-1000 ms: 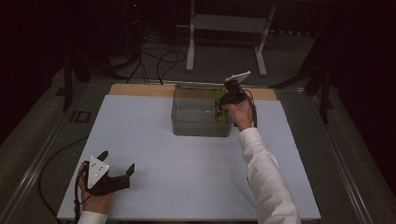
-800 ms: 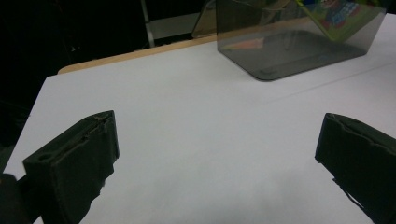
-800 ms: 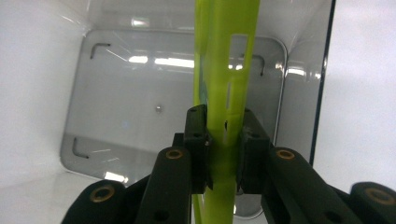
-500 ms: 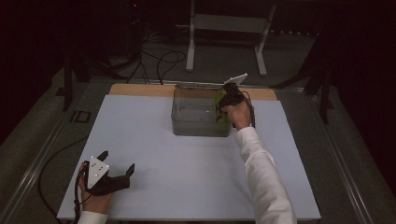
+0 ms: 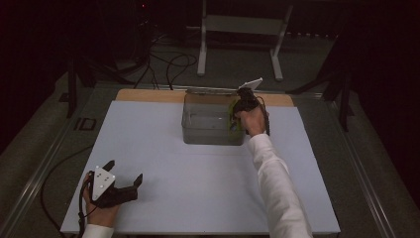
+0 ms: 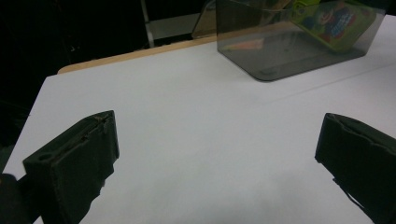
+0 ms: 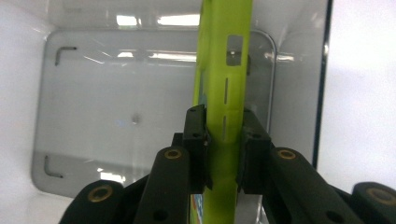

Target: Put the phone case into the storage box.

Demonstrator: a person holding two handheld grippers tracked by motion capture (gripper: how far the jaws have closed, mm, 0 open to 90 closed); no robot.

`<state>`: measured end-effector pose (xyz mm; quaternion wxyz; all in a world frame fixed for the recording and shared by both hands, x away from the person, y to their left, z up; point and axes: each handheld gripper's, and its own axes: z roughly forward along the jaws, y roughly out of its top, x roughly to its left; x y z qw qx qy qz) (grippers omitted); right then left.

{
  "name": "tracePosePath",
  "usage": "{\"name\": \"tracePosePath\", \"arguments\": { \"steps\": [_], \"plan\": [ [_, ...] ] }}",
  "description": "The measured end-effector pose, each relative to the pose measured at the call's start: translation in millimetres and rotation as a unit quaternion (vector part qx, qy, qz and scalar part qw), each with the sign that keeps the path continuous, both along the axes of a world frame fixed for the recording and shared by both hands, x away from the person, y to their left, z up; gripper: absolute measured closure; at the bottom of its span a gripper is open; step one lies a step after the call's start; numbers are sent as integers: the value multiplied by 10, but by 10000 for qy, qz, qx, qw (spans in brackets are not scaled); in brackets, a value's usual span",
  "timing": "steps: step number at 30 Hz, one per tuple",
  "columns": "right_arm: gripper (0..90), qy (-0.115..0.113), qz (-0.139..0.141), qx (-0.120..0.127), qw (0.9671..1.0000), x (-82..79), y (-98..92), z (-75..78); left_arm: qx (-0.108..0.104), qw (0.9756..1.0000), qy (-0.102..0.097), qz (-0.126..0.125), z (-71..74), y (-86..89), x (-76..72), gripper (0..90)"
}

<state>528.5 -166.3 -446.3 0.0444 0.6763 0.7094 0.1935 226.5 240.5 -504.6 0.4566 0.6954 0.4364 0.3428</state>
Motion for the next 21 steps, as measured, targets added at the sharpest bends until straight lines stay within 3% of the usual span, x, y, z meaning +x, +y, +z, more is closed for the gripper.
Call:
{"name": "tracePosePath", "arguments": {
  "steps": [7, 21],
  "plan": [
    [769, 10, -194, -27, 9998, 27, 46, -21, -5, 10000, 4, 5, -2, 1, -1, 0],
    [767, -140, -228, -448, 9986, 40, 137, -67, -8, 10000, -3, 3, 0, 2, -1, 0]
  ]
}}
